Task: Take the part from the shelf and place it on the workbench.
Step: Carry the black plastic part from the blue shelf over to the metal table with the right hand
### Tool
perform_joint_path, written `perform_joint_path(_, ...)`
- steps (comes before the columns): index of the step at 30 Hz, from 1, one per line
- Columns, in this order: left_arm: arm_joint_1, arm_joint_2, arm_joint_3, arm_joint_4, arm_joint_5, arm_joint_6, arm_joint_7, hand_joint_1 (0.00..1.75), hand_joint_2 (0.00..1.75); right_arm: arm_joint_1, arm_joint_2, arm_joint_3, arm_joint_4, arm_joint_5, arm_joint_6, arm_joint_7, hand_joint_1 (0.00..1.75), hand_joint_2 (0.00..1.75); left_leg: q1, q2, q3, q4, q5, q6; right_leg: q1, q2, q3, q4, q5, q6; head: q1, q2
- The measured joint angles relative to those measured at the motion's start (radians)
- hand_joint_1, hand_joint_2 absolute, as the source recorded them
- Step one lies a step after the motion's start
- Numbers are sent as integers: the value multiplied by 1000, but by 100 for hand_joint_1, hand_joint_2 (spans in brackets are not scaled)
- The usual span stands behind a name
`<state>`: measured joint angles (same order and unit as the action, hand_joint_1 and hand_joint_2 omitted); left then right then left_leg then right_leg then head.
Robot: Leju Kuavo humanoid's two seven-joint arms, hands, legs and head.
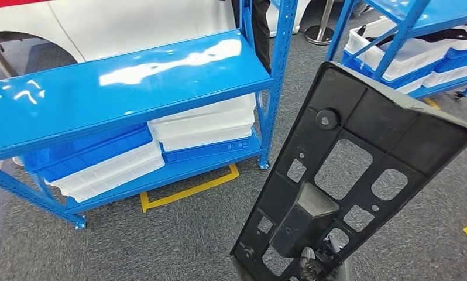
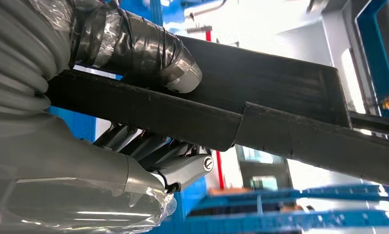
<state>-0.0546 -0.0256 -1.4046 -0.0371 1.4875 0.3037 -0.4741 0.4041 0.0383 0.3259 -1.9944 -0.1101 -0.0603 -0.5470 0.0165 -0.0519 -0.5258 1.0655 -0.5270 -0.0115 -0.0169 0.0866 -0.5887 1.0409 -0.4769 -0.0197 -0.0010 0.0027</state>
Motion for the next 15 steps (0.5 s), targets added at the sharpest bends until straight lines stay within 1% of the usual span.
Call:
perform_joint_path(1, 0, 0, 0, 0, 1, 0, 0, 0, 175, 2, 2, -2, -1, 2, -1, 0, 175, 175, 0, -20, 15, -38, 9, 3, 0, 11, -5, 2, 3, 6, 0, 0)
perform_joint_path(2, 0, 1, 0, 0, 3, 0, 1, 0, 175, 6, 3, -5, -3, 4, -3, 0, 175, 175, 0, -29, 20, -53, 7, 5, -1, 23, -11, 1, 7, 13, 0, 0)
perform_joint_path(3, -1, 1, 0, 0, 5, 0, 2, 0, 175, 13, 6, -9, -6, 6, -8, 0, 175, 175, -2, -23, 21, -60, 7, 8, -2, 35, -16, 0, 12, 22, 0, 0)
perform_joint_path(4, -2, 0, 0, 0, 7, 0, 2, 0, 175, 24, 9, -14, -10, 7, -13, 0, 175, 175, 0, -12, 22, -65, 9, 14, -3, 40, -20, -1, 15, 29, 0, 0)
perform_joint_path(5, -3, -2, 0, 0, 10, 1, 3, 0, 175, 38, 12, -22, -14, 8, -19, -1, 175, 175, 2, 0, 23, -70, 14, 21, -2, 30, -25, 4, 11, 34, 0, 0)
perform_joint_path(6, -2, -4, 0, 1, 12, 2, 4, 0, 175, 53, 16, -32, -19, 8, -24, -3, 175, 175, 4, 13, 24, -75, 18, 29, 0, 7, -35, 25, -4, 37, 1, 0)
perform_joint_path(7, 0, -5, 0, 1, 15, 3, 5, 0, 175, 65, 20, -42, -24, 8, -27, -6, 175, 175, 5, 29, 24, -79, 21, 36, 2, -23, -54, 66, -32, 38, 1, 0)
perform_joint_path(8, 4, -6, 0, 2, 18, 4, 6, 0, 175, 77, 27, -55, -28, 9, -27, -11, 175, 175, 2, 45, 23, -79, 22, 40, 4, -52, -83, 126, -67, 39, 2, 0)
perform_joint_path(9, 7, -6, 0, 3, 22, 4, 6, 0, 175, 88, 35, -68, -34, 10, -24, -14, 175, 175, -1, 62, 22, -78, 21, 43, 3, -69, -113, 193, -100, 41, 2, 0)
perform_joint_path(10, 10, -6, 0, 5, 25, 4, 6, 0, 175, 100, 45, -82, -39, 11, -17, -17, 175, 175, -4, 79, 21, -78, 20, 44, 3, -76, -136, 247, -120, 42, 2, 0)
perform_joint_path(11, 11, -6, 0, 6, 27, 4, 6, 0, 175, 112, 56, -97, -45, 12, -8, -18, 175, 175, -6, 94, 20, -77, 19, 44, 3, -80, -143, 269, -122, 43, 2, 0)
perform_joint_path(12, 10, -7, 0, 7, 28, 4, 6, 0, 175, 123, 67, -113, -50, 13, 0, -18, 175, 175, -7, 108, 20, -77, 18, 44, 3, -85, -128, 252, -106, 42, 2, 0)
perform_joint_path(13, 9, -8, 0, 8, 29, 4, 6, 0, 175, 132, 78, -128, -55, 15, 6, -18, 175, 175, -9, 120, 22, -77, 16, 42, 4, -93, -94, 197, -76, 39, 2, 0)
perform_joint_path(14, 8, -9, 0, 8, 29, 4, 6, 0, 175, 139, 87, -142, -60, 18, 11, -18, 175, 175, -10, 132, 26, -76, 14, 40, 7, -115, -50, 122, -51, 33, 2, 0)
perform_joint_path(15, 8, -11, 0, 8, 29, 4, 6, 0, 175, 143, 96, -155, -65, 21, 15, -18, 175, 175, -13, 143, 29, -75, 10, 36, 11, -139, -12, 57, -32, 27, 2, 0)
